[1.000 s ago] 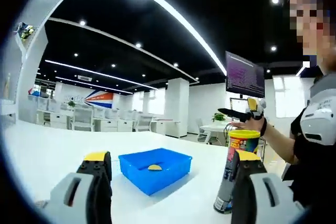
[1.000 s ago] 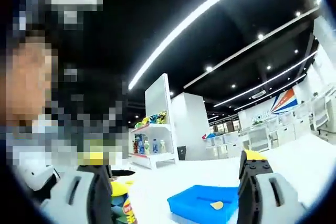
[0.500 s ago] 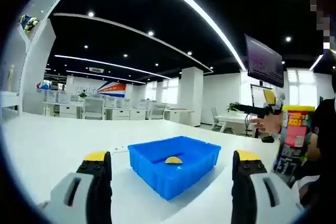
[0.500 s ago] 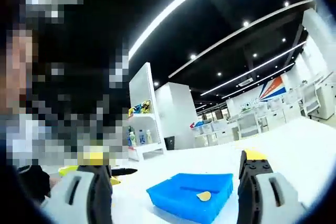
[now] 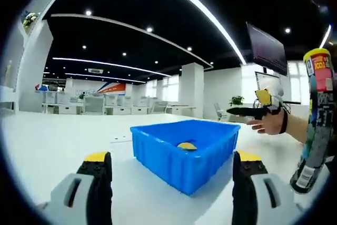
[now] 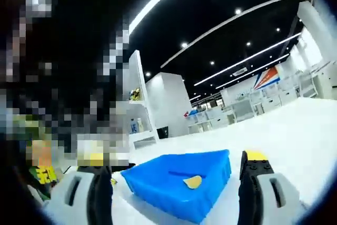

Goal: Open the lid of the chip container on the table, take out the chips, place them into the box in front of the container, and close the lid

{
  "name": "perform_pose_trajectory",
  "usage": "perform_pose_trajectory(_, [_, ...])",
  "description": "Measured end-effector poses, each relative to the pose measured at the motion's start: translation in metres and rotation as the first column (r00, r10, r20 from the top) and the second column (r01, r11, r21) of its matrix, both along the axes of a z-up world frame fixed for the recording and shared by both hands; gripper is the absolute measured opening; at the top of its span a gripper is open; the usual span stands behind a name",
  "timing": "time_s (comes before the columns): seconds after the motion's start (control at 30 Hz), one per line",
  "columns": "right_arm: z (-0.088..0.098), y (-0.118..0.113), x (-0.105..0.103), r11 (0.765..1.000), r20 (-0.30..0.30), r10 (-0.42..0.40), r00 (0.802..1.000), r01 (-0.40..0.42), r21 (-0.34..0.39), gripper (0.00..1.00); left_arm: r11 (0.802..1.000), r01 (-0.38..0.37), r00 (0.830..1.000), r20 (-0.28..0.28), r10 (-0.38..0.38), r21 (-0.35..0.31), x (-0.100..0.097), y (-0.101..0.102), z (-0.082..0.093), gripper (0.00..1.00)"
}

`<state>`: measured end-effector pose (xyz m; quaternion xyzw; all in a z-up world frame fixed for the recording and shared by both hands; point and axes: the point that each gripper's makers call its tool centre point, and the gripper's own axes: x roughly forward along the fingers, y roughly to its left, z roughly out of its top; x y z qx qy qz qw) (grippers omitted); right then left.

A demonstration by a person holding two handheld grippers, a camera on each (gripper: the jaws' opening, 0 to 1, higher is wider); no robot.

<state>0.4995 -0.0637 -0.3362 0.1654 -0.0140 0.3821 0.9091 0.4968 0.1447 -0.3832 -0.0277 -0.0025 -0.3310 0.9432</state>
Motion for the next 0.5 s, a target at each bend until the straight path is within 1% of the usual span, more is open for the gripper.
perform_pose_trajectory(0.03, [-0.009, 0.001, 0.001, 1.0, -0.016, -0.002, 1.0, 0.001, -0.023, 0.97, 1.0, 0.001, 1.0, 0.0, -0.001, 0.005, 0.001, -0.001, -0.002, 0.95])
perform_pose_trajectory(0.07, [-0.014, 0.001, 0.004, 0.999, -0.017, -0.01, 1.0, 0.009, -0.039, 0.97, 1.0, -0.005, 1.0, -0.005, 0.005, 0.012, 0.003, 0.0, -0.002, 0.95])
perform_pose_trajectory(0.1, [-0.018, 0.002, 0.005, 0.998, -0.02, -0.009, 1.0, 0.008, -0.058, 0.97, 1.0, -0.01, 1.0, 0.001, 0.01, 0.005, 0.004, 0.001, 0.0, 0.95])
perform_pose_trajectory(0.13, [-0.019, 0.003, 0.005, 0.998, -0.014, -0.006, 1.0, 0.005, -0.058, 0.97, 1.0, -0.003, 1.0, 0.024, 0.003, -0.019, 0.005, -0.001, 0.006, 0.95])
perform_pose_trajectory(0.17, [-0.021, 0.004, 0.006, 0.998, -0.011, -0.002, 1.0, 0.001, -0.059, 0.97, 1.0, 0.0, 1.0, 0.026, 0.001, -0.022, 0.006, -0.003, 0.007, 0.95])
perform_pose_trajectory(0.2, [-0.025, 0.005, 0.007, 0.998, -0.02, 0.003, 1.0, -0.004, -0.066, 0.97, 1.0, 0.001, 1.0, 0.024, 0.0, -0.021, 0.007, -0.007, 0.007, 0.95])
perform_pose_trajectory(0.23, [-0.029, 0.006, 0.007, 0.997, -0.037, 0.007, 0.999, -0.01, -0.076, 0.97, 1.0, 0.009, 1.0, 0.015, -0.009, -0.011, 0.007, -0.01, 0.005, 0.95])
perform_pose_trajectory(0.27, [-0.031, 0.009, 0.008, 0.996, -0.042, 0.01, 0.999, -0.014, -0.083, 0.97, 1.0, 0.026, 1.0, -0.001, -0.026, 0.016, 0.004, -0.016, -0.001, 0.95])
perform_pose_trajectory(0.3, [-0.033, 0.012, 0.007, 0.995, -0.038, 0.015, 0.999, -0.019, -0.103, 0.97, 0.998, 0.033, 0.999, -0.008, -0.033, 0.045, 0.002, -0.018, -0.006, 0.95])
perform_pose_trajectory(0.33, [-0.035, 0.015, 0.006, 0.991, -0.025, 0.019, 0.999, -0.022, -0.13, 0.97, 0.998, 0.032, 0.999, -0.004, -0.032, 0.053, 0.002, -0.021, -0.006, 0.94])
perform_pose_trajectory(0.4, [-0.04, 0.023, 0.004, 0.986, -0.017, 0.041, 0.999, -0.043, -0.163, 0.97, 0.998, 0.033, 0.999, -0.008, -0.033, 0.05, 0.001, -0.022, -0.006, 0.91])
perform_pose_trajectory(0.43, [-0.048, 0.027, 0.004, 0.976, -0.029, 0.049, 0.998, -0.054, -0.209, 0.97, 0.999, 0.034, 0.999, -0.013, -0.034, 0.04, 0.0, -0.022, -0.005, 0.89])
perform_pose_trajectory(0.5, [-0.053, 0.034, 0.005, 0.971, -0.02, 0.051, 0.999, -0.054, -0.233, 0.97, 0.999, 0.034, 0.999, -0.032, -0.033, 0.029, -0.001, -0.022, -0.005, 0.83])
